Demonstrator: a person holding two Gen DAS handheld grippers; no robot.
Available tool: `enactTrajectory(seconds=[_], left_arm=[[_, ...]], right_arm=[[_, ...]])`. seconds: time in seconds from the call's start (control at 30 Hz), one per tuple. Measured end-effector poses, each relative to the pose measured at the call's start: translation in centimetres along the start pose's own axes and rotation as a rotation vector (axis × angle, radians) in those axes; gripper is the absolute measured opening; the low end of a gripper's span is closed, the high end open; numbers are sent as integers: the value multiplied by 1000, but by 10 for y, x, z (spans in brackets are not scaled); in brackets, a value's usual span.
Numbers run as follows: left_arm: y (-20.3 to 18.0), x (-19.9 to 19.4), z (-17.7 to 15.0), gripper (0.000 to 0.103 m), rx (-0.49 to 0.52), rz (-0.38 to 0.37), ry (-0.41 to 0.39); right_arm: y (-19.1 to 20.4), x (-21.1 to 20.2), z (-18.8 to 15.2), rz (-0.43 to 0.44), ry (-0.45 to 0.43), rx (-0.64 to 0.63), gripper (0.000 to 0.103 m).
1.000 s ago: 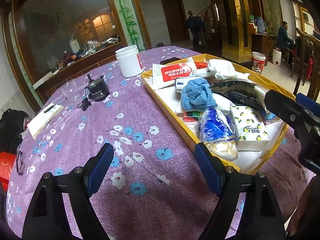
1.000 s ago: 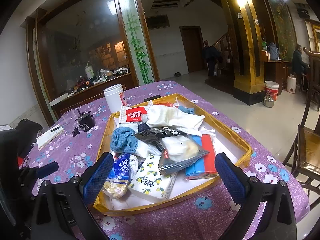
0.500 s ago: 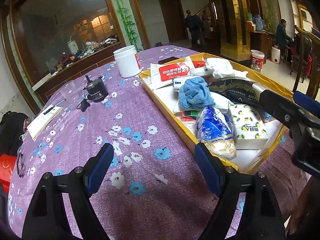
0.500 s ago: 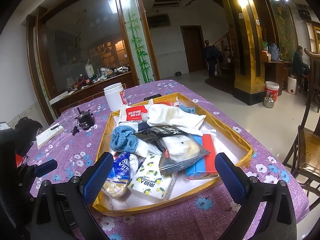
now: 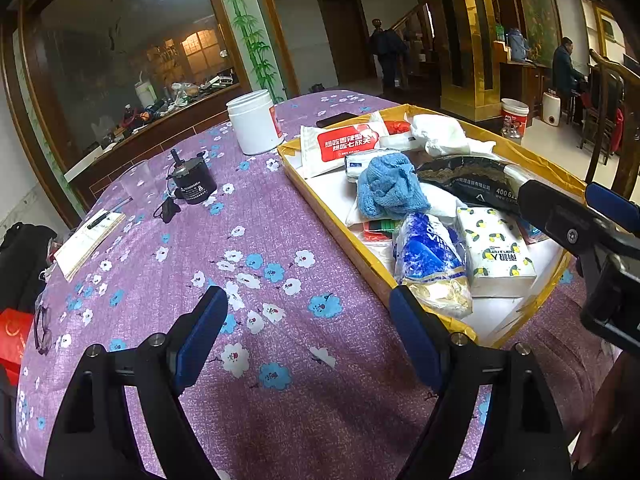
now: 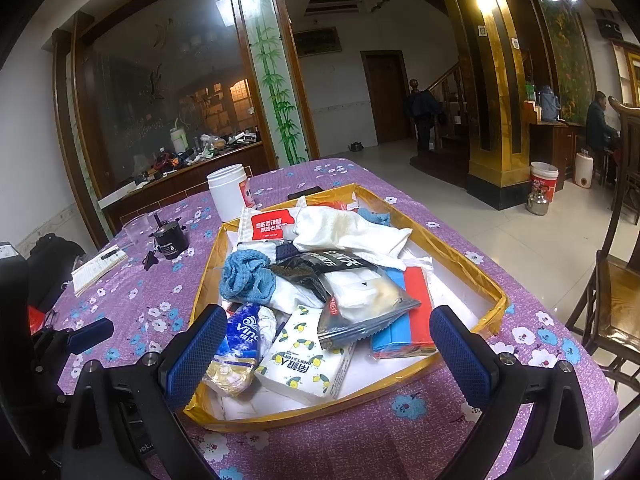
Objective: Organize soft objects
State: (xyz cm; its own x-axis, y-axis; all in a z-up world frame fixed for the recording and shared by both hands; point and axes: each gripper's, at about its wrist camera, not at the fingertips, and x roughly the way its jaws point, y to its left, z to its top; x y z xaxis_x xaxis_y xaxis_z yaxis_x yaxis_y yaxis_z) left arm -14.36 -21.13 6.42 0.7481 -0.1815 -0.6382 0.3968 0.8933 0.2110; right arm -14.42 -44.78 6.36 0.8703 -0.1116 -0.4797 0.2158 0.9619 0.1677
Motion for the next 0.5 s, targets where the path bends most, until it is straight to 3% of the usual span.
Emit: enactTrajectory(seconds=[0.5], left_arm=[[1, -1, -2, 83, 7, 6, 0]], right_arm=[[0, 2, -1, 1, 2, 1, 102]])
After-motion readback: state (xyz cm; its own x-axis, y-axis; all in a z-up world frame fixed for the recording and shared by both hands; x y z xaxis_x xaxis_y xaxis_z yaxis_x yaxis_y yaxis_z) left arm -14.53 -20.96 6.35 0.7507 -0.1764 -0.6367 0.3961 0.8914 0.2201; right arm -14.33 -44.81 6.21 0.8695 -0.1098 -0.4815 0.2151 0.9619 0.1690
